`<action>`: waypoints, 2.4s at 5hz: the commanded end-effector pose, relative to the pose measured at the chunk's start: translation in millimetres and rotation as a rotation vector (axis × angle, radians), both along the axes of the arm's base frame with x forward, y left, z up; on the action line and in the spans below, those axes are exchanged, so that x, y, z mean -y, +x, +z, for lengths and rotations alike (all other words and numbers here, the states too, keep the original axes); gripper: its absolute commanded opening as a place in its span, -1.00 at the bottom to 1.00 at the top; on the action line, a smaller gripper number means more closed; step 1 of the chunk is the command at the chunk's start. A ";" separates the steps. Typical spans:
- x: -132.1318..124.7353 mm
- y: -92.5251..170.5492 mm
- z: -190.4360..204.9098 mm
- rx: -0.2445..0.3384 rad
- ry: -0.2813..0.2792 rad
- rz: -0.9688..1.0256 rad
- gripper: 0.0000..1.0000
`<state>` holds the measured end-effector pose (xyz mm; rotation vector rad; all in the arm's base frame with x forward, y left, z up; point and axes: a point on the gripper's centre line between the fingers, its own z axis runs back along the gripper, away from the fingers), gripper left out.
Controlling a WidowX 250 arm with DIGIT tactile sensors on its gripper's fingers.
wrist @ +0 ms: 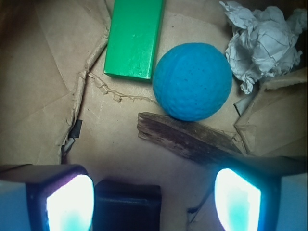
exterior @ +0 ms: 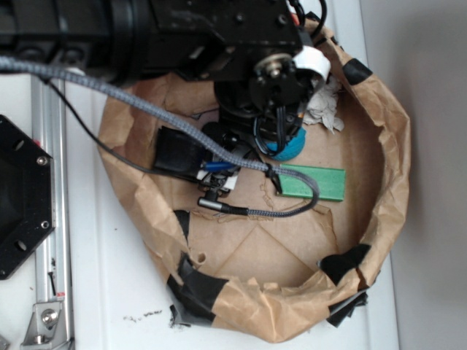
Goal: Grab the wood chip.
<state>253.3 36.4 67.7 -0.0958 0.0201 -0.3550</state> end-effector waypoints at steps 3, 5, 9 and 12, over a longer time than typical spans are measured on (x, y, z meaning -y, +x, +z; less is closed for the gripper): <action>-7.8 21.2 -33.0 0.085 0.019 -0.464 1.00; 10.2 16.3 -45.5 0.063 -0.032 -0.476 1.00; 5.3 5.9 -72.4 -0.019 -0.065 -0.502 1.00; -16.9 3.2 -66.9 -0.022 -0.021 -0.414 -1.00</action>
